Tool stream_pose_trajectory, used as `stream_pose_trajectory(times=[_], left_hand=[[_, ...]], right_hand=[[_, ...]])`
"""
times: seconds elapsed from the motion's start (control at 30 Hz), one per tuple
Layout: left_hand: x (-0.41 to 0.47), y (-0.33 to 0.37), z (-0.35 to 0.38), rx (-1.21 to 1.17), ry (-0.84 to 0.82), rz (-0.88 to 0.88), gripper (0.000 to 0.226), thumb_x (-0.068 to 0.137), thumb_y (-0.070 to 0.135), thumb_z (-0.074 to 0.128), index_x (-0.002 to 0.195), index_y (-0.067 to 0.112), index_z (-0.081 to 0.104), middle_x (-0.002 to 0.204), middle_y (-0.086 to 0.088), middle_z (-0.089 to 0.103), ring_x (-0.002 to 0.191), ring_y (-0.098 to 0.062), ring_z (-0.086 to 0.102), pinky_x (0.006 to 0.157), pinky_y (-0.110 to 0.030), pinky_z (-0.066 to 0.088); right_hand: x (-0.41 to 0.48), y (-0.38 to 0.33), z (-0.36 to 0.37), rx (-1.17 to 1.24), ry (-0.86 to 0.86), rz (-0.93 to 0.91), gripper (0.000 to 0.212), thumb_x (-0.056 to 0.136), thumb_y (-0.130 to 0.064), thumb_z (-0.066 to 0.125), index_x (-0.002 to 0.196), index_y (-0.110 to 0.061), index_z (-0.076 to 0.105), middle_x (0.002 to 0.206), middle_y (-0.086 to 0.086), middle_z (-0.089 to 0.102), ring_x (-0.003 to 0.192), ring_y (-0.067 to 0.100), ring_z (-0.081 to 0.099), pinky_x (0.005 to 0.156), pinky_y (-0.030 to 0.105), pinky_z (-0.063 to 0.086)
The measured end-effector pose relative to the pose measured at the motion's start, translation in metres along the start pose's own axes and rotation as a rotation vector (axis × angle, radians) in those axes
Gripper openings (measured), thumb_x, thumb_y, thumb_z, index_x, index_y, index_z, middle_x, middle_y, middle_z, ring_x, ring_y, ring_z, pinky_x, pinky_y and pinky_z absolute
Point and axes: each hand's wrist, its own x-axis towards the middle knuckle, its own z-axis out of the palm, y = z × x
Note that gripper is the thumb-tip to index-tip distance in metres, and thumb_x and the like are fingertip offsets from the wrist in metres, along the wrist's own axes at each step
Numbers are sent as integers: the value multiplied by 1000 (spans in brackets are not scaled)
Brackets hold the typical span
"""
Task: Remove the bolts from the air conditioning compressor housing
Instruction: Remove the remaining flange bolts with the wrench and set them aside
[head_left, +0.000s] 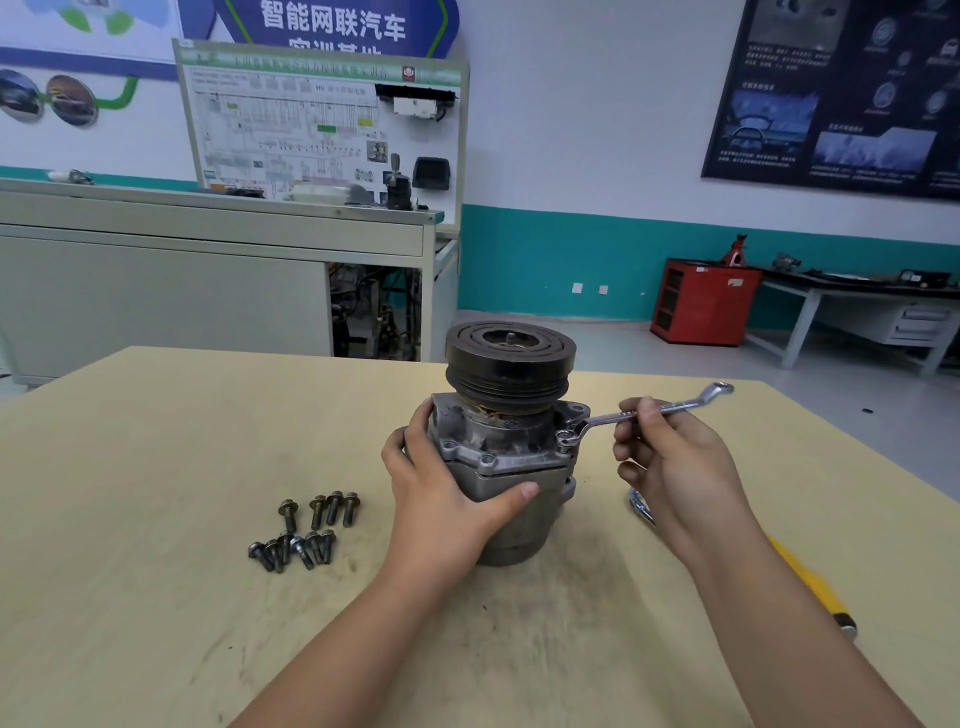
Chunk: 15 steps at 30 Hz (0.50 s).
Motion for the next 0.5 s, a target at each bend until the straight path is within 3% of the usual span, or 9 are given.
stream_pose_trajectory(times=[0.23,0.5], left_hand=[[-1,0,-1,3,-7,2,115,49,60,77,138,49,4,122,23,8,121,-1,23,102,-18,22],[-1,1,0,19,-8,6,118,52,57,79,142,43,5,133,17,10,123,-3,22,104,-19,21]], right_hand=[[33,10,17,-49,-67,74,29,101,-24,42,92,-7,64,49,-8,48,41,4,39,36,16,30],[42,6,25,10,-30,86,28,101,-20,43,82,-9,61,48,-4,44,36,4,34,33,15,25]])
